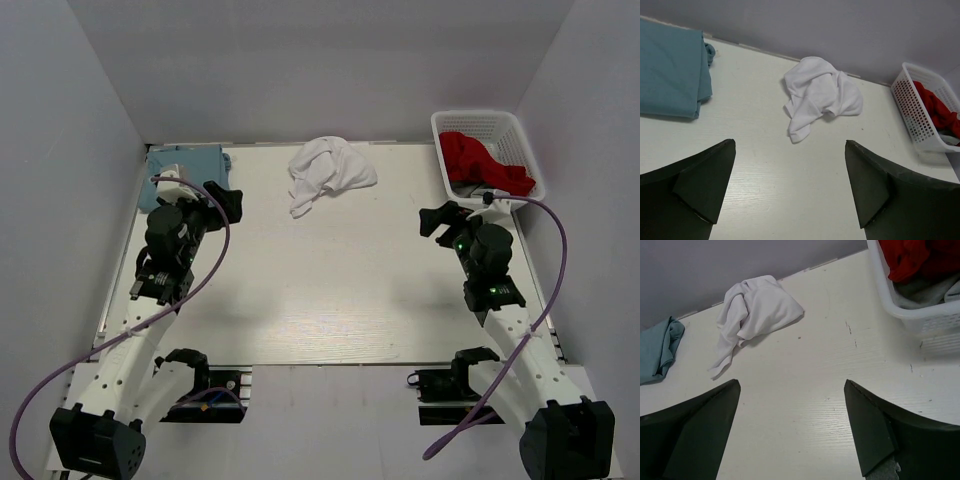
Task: Fold and stack the t-shirts
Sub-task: Flatten out the tshirt
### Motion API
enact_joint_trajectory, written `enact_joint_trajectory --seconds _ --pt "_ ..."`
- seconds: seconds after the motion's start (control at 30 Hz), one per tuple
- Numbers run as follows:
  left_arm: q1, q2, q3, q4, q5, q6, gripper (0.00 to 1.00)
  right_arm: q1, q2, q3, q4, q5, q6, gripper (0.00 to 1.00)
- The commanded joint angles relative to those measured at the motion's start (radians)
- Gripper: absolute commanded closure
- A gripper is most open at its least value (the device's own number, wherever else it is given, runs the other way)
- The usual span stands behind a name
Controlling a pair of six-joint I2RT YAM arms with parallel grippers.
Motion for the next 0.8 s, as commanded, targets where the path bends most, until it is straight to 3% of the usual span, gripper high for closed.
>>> enact_joint_trajectory --seconds 0.0,0.13,0.3,0.43,0.6,0.77 --pt "0.003 -0.001 0.031 -0.039 -0.021 -0.026 0.00 -0.003 0.010 0.058 -0.019 0.006 0.029 0.10" --pt "0.003 0.029 0.012 -0.005 0.028 -0.013 0.00 0.000 0.028 0.047 -0.010 0.021 0.029 0.10" --pt "-0.012 0.254 0.083 -0.016 0.122 0.010 0.00 0.000 0.149 0.116 -0.068 -0.048 -0.055 0.10" --pt "-0.021 0.467 0.178 -0.027 0.255 0.047 0.00 0.001 0.316 0.291 -0.172 -0.114 -0.082 0.10" --pt "-0.043 0.704 0.293 -0.031 0.271 0.047 0.00 0.006 0.491 0.464 -0.202 -0.244 -0.123 0.10" --pt "-0.087 0.942 0.499 -0.114 0.269 0.079 0.00 0.019 0.813 0.721 -0.303 -0.236 -0.191 0.10"
